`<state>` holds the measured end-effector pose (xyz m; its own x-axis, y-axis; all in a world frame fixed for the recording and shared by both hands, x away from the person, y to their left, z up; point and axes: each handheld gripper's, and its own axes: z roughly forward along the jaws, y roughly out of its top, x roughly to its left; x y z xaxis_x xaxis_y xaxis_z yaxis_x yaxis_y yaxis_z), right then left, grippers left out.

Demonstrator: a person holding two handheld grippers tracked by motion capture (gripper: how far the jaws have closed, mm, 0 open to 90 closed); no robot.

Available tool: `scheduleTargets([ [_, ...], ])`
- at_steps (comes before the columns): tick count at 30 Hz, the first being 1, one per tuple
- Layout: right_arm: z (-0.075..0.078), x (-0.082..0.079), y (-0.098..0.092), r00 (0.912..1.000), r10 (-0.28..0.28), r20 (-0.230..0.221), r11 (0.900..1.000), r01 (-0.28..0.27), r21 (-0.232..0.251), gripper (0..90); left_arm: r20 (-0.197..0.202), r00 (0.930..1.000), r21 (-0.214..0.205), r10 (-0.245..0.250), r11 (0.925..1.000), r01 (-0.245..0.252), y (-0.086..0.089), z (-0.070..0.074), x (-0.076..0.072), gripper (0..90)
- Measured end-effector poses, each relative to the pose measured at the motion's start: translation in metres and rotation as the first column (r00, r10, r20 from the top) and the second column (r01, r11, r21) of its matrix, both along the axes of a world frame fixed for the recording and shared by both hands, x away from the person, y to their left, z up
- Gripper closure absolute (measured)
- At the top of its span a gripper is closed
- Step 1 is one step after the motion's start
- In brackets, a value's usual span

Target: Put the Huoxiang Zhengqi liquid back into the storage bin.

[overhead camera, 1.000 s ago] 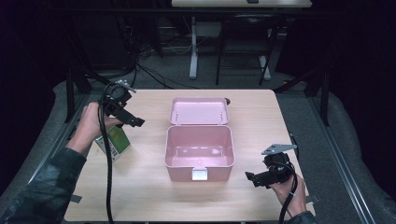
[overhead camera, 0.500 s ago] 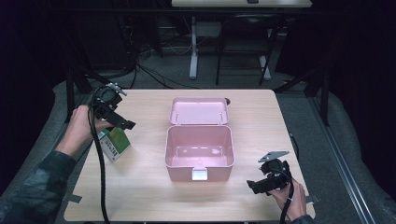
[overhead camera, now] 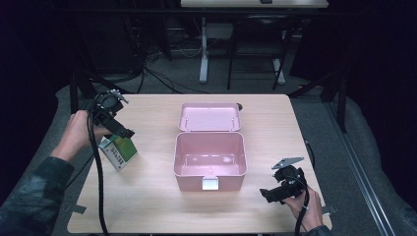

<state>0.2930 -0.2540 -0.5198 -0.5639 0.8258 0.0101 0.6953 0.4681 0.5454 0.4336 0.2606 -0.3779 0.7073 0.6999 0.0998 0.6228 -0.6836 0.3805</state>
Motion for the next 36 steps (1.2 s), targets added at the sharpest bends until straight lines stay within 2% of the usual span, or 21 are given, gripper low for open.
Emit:
scheduleTargets([
  [2,0.0,0.0,0.001,1.0,0.005,-0.004,1.0,-0.005,-0.002,0.0,-0.004,0.9999,0.014,0.01,0.9999,-0.009,0.002,-0.003,0.002,0.3],
  [5,-0.001,0.0,0.001,0.9999,0.011,-0.004,0.9999,-0.011,-0.003,0.0,-0.013,0.9997,0.007,0.019,0.9998,-0.019,0.007,-0.007,0.004,0.3],
  [7,-0.001,0.001,0.001,0.9999,0.014,-0.007,0.9999,-0.014,-0.002,0.0,-0.028,0.9995,0.016,0.013,0.9998,-0.013,0.01,-0.01,0.007,0.2],
  [13,-0.003,0.002,0.002,0.9993,0.022,-0.03,0.9998,-0.022,-0.001,0.0,-0.073,0.9957,0.008,0.056,0.9984,-0.056,0.021,-0.017,0.013,0.1],
  [17,-0.003,0.002,0.002,0.9991,0.02,-0.037,0.9998,-0.02,-0.005,0.0,-0.104,0.9912,0.023,0.082,0.9965,-0.08,0.024,-0.021,0.014,0.0],
  [18,-0.003,0.002,0.002,0.999,0.019,-0.04,0.9998,-0.019,-0.002,0.0,-0.104,0.991,0.024,0.084,0.9964,-0.081,0.024,-0.022,0.014,0.0],
  [20,-0.004,0.002,0.002,0.9989,0.024,-0.04,0.9996,-0.025,-0.009,0.0,-0.098,0.992,0.053,0.08,0.9958,-0.075,0.023,-0.025,0.014,0.0],
  [23,-0.005,0.003,0.003,0.9987,0.027,-0.044,0.9996,-0.027,-0.008,0.2,-0.124,0.9887,0.083,0.085,0.9937,-0.075,0.023,-0.033,0.014,0.0],
  [25,-0.005,0.003,0.003,0.9986,0.026,-0.046,0.9996,-0.027,-0.006,0.3,-0.143,0.9854,0.079,0.092,0.9935,-0.082,0.024,-0.036,0.015,0.1],
  [27,-0.005,0.003,0.003,0.9987,0.026,-0.044,0.9996,-0.026,-0.006,0.3,-0.138,0.9856,0.081,0.098,0.9929,-0.088,0.026,-0.037,0.016,4.0],
  [30,-0.005,0.003,0.003,0.9983,0.029,-0.051,0.9995,-0.029,-0.009,0.4,-0.148,0.9842,0.078,0.097,0.9932,-0.086,0.027,-0.038,0.017,15.2],
  [36,-0.006,0.003,0.004,0.998,0.029,-0.056,0.9995,-0.03,-0.008,0.8,-0.165,0.981,0.096,0.102,0.9916,-0.087,0.028,-0.04,0.018,24.9],
])
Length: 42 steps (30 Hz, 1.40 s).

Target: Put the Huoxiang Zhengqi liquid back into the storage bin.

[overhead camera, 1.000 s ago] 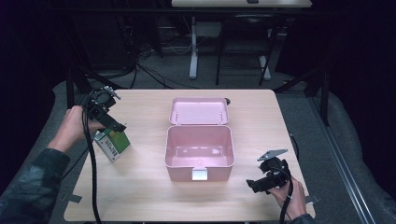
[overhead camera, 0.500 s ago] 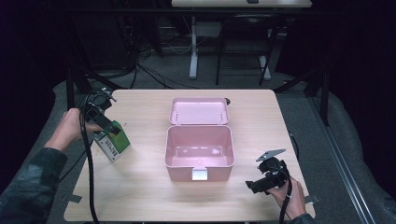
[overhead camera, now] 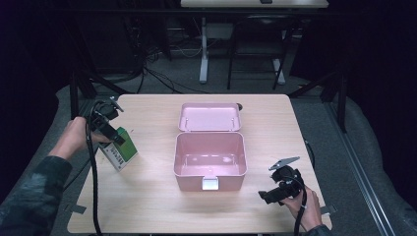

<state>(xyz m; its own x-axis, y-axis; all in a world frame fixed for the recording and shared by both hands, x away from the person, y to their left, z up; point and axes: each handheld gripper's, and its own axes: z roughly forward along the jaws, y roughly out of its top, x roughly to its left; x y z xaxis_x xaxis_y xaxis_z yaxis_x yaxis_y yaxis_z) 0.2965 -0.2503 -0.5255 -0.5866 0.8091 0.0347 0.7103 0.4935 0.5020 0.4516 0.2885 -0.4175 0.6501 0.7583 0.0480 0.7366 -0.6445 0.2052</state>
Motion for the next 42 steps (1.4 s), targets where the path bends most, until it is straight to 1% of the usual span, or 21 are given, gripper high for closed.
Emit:
scheduleTargets([
  [1,0.0,0.0,0.0,1.0,0.0,-0.001,1.0,0.0,-0.001,0.9,-0.002,1.0,0.001,0.004,1.0,-0.004,0.0,-0.001,0.001,27.8],
  [4,0.0,0.0,0.0,1.0,0.001,-0.002,1.0,-0.001,-0.001,1.2,-0.018,0.9997,0.002,0.017,0.9999,-0.017,0.002,-0.002,0.002,31.3],
  [8,0.0,0.0,0.0,1.0,0.002,-0.006,1.0,-0.002,-0.007,1.6,-0.042,0.9987,0.0,0.028,0.9996,-0.028,0.004,-0.005,0.005,38.8],
  [12,0.0,0.0,0.0,1.0,0.002,-0.008,1.0,-0.002,-0.005,2.1,-0.05,0.9981,-0.001,0.037,0.9993,-0.037,0.004,-0.006,0.005,45.7],
  [15,0.0,0.0,0.0,1.0,0.002,-0.008,1.0,-0.002,-0.006,2.3,-0.059,0.9972,0.011,0.045,0.9989,-0.045,0.003,-0.007,0.006,49.3],
  [16,0.0,0.0,0.0,1.0,0.001,-0.007,1.0,-0.001,-0.007,2.4,-0.064,0.9968,0.021,0.048,0.9987,-0.047,0.003,-0.008,0.007,50.4],
  [20,0.0,0.001,0.0,1.0,0.001,-0.005,0.9999,-0.001,-0.011,2.6,-0.072,0.9957,0.022,0.059,0.9981,-0.057,0.003,-0.009,0.008,54.4],
  [24,0.0,0.001,-0.001,1.0,0.0,-0.002,0.9999,0.0,-0.011,2.7,-0.07,0.9957,0.02,0.061,0.998,-0.059,0.003,-0.01,0.009,58.7],
  [30,0.0,0.001,0.0,1.0,0.001,-0.005,0.9999,-0.001,-0.01,2.8,-0.077,0.9953,0.041,0.059,0.9976,-0.056,0.002,-0.01,0.01,60.5],
  [32,0.0,0.001,0.0,1.0,0.003,-0.008,0.9999,-0.003,-0.017,2.9,-0.085,0.9948,0.058,0.057,0.997,-0.052,0.001,-0.01,0.011,60.3],
  [34,0.0,0.001,0.0,0.9999,0.002,-0.01,0.9999,-0.002,-0.014,3.0,-0.083,0.9948,0.067,0.058,0.9964,-0.052,0.0,-0.011,0.011,60.4],
  [37,0.0,0.001,0.0,1.0,0.002,-0.008,0.9999,-0.002,-0.014,3.1,-0.089,0.9945,0.081,0.056,0.9955,-0.048,-0.002,-0.01,0.012,61.1],
  [39,0.0,0.001,-0.001,1.0,0.006,-0.003,0.9997,-0.006,-0.026,3.1,-0.092,0.9941,0.09,0.056,0.9947,-0.048,-0.003,-0.01,0.012,61.6],
  [42,0.0,0.001,-0.001,1.0,0.006,-0.002,0.9998,-0.006,-0.021,3.2,-0.097,0.9934,0.097,0.06,0.994,-0.051,-0.004,-0.01,0.013,62.4],
])
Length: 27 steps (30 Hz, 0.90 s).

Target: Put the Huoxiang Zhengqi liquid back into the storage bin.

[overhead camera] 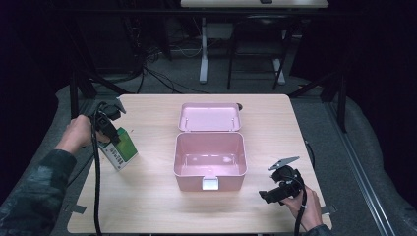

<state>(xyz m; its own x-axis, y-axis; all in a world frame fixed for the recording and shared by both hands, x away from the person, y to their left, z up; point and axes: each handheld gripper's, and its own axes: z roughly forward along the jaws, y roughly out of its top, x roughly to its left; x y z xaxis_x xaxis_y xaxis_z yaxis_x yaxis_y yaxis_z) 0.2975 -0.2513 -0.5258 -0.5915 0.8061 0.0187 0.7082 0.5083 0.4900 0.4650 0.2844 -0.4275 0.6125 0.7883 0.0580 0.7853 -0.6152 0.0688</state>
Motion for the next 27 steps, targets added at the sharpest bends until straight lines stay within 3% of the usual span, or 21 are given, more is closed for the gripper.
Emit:
scheduleTargets([
  [13,0.0,0.001,-0.001,1.0,0.002,-0.002,1.0,-0.002,-0.005,3.3,-0.013,0.9997,0.051,-0.023,0.9984,0.023,-0.01,0.008,0.001,63.8],
  [27,0.0,0.001,0.0,1.0,0.001,-0.001,1.0,-0.001,-0.002,3.4,0.007,0.9979,0.043,-0.064,0.9971,0.063,-0.021,0.034,-0.007,63.7],
])
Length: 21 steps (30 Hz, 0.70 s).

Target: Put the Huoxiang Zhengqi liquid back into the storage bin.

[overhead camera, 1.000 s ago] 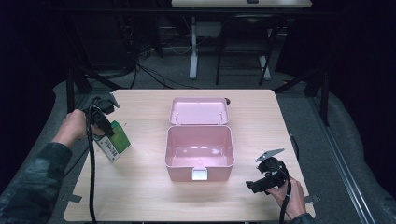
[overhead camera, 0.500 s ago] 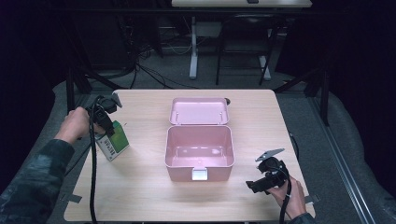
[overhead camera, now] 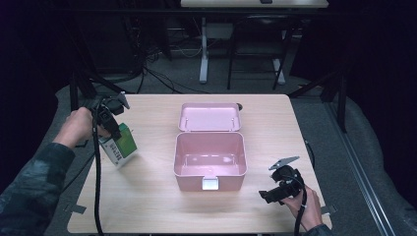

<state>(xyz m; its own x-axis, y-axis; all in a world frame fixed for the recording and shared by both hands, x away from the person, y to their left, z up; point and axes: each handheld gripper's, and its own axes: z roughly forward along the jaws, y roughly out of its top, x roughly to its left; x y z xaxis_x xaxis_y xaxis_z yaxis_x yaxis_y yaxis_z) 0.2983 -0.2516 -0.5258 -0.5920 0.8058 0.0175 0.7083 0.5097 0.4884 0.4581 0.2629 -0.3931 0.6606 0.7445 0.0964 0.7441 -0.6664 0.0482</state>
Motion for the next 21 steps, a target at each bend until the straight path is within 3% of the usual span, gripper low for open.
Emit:
scheduleTargets([
  [21,0.0,0.0,0.0,1.0,0.001,-0.009,1.0,-0.001,0.005,3.6,0.009,0.9962,-0.005,-0.086,0.9963,0.086,-0.023,0.037,-0.01,63.7],
])
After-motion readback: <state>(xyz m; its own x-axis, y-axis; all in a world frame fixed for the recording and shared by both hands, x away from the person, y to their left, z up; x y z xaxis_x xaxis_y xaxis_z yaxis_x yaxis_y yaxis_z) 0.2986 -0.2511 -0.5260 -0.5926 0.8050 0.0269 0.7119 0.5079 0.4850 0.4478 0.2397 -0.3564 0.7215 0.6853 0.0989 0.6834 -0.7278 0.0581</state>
